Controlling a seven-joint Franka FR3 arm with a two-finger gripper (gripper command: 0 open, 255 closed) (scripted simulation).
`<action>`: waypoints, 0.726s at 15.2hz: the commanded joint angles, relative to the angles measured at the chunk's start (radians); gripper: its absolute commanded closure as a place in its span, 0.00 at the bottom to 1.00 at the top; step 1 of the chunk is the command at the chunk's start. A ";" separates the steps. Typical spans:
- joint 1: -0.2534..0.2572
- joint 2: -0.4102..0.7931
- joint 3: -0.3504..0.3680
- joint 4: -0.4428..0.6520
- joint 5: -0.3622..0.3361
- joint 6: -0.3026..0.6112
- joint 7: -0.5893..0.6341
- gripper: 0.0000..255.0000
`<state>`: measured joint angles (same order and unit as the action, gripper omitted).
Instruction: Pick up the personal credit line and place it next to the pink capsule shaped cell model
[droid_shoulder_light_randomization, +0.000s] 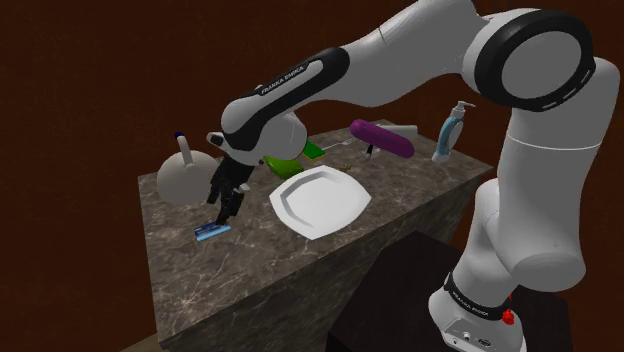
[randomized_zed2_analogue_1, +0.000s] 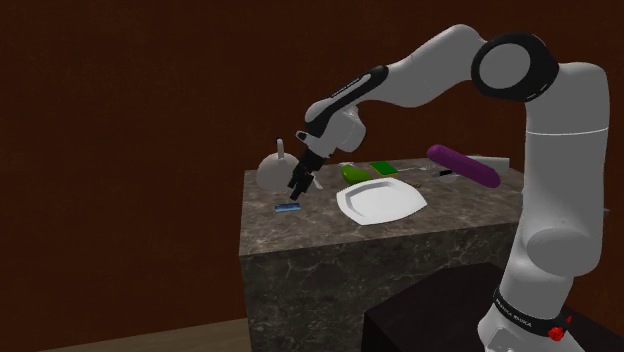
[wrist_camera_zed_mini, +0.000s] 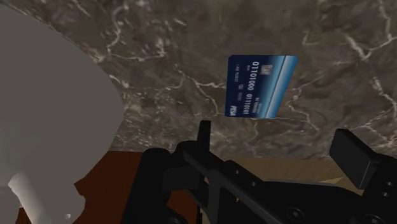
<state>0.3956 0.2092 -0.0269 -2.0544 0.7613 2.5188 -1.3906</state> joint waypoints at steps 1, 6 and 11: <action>-0.003 0.060 0.019 0.060 0.032 0.000 -0.065 0.00; 0.005 0.119 0.035 0.087 0.057 0.038 -0.080 0.00; 0.009 0.150 0.043 0.103 0.068 0.056 -0.088 0.00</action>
<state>0.4042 0.3566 0.0158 -1.9539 0.8290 2.5733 -1.4781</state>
